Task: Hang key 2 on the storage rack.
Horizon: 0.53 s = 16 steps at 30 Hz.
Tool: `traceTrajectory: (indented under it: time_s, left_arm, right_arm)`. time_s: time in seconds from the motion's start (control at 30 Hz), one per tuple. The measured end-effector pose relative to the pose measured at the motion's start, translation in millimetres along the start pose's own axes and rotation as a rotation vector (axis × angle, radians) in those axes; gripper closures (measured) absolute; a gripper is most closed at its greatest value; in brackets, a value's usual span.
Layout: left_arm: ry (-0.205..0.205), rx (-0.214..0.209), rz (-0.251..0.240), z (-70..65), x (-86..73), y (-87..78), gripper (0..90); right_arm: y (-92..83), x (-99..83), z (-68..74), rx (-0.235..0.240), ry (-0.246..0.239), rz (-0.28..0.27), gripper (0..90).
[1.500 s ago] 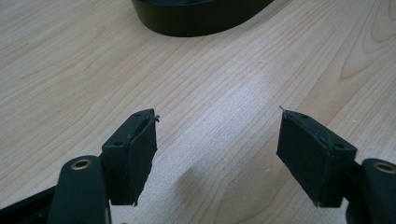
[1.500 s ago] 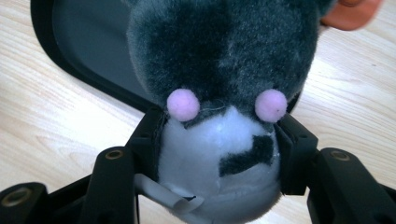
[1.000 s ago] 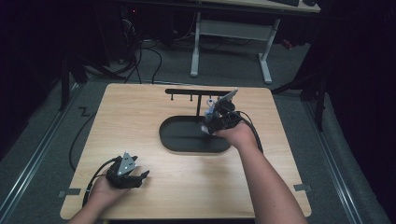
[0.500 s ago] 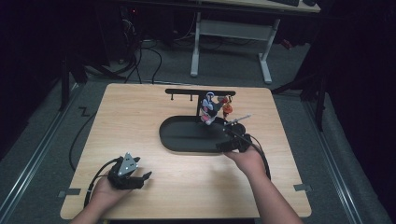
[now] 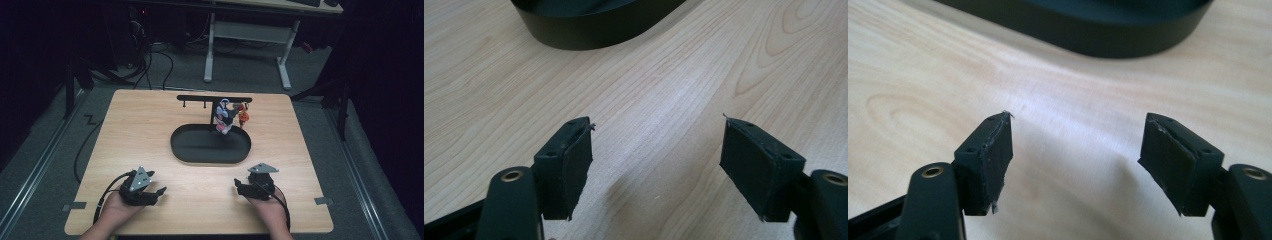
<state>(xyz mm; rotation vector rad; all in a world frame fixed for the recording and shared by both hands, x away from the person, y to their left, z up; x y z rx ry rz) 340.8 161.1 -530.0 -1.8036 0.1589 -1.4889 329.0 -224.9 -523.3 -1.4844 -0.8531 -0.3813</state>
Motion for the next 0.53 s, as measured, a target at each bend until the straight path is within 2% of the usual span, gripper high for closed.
traceTrajectory:
  time_s: [0.1, 0.17, 0.2, 0.23, 0.33, 0.4, 0.53]
  left_arm:
    - [0.000, -0.010, -0.014, -3.4, 2.2, -1.0, 29.0]
    - [0.000, -0.013, -0.024, -5.1, 3.0, -0.5, 29.0]
    - [0.003, -0.015, -0.018, -6.3, 3.2, 0.2, 29.0]
    - [0.006, -0.013, -0.014, -7.1, 3.1, 1.3, 29.0]
    - [-0.004, -0.013, -0.011, -7.5, 2.7, 2.4, 28.9]
    - [0.000, -0.009, -0.011, -8.3, 2.6, 1.9, 28.9]
    - [0.001, -0.001, -0.021, -6.9, 2.5, -1.3, 28.6]
  right_arm:
    - [-9.1, -21.3, 2.3, -0.009, 0.037, -0.062, 27.1]
    - [-16.5, -24.0, 4.4, -0.006, 0.006, -0.059, 25.2]
    - [-20.6, -24.1, 4.2, -0.030, -0.021, -0.081, 25.7]
    - [-23.0, -24.3, 2.1, -0.050, -0.017, -0.097, 25.9]
    - [-21.1, -23.6, -2.4, -0.023, 0.040, -0.104, 25.9]
    - [-18.6, -23.5, -2.0, -0.035, 0.027, -0.103, 25.9]
    - [-14.6, -24.9, -0.2, -0.020, 0.029, -0.091, 26.0]
Point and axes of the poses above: each handheld gripper's, and its own axes: y roughly forward along the jaws, x roughly out of its top, z roughly to its left, the point moved 1 cm from there along y, roughly forward along the jaws, and after that the axes turned 11 degrees about -x, right-handed, at the moved point
